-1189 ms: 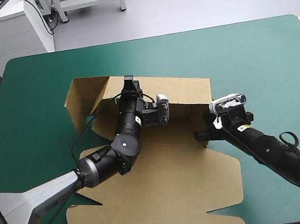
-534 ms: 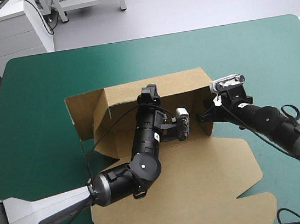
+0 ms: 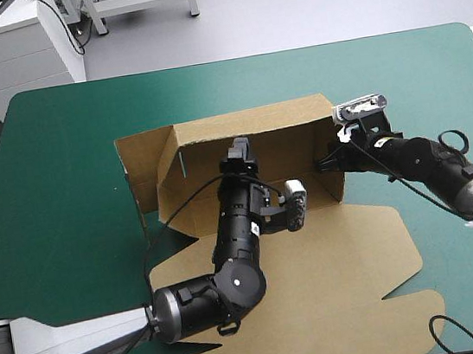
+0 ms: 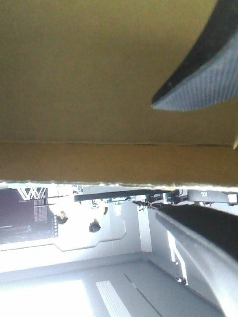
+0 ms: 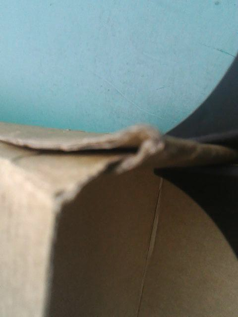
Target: Fold the box
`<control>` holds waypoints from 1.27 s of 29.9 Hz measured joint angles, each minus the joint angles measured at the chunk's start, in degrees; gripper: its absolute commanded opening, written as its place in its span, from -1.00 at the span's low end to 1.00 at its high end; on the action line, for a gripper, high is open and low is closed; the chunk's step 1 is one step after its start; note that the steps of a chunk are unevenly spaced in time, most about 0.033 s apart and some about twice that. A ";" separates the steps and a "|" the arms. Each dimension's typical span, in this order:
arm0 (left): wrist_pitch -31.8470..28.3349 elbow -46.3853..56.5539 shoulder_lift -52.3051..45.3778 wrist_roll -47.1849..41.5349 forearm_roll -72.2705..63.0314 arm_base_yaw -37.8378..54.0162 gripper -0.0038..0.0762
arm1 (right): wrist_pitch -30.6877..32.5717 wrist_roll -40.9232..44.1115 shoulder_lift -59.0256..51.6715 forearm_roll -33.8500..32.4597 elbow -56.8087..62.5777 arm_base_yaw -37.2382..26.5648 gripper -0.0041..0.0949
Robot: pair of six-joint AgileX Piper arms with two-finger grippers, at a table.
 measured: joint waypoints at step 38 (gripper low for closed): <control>-14.14 -0.01 -34.84 69.05 -110.58 53.93 -0.90 | 16.99 32.56 4.11 -29.19 -11.53 0.00 -0.93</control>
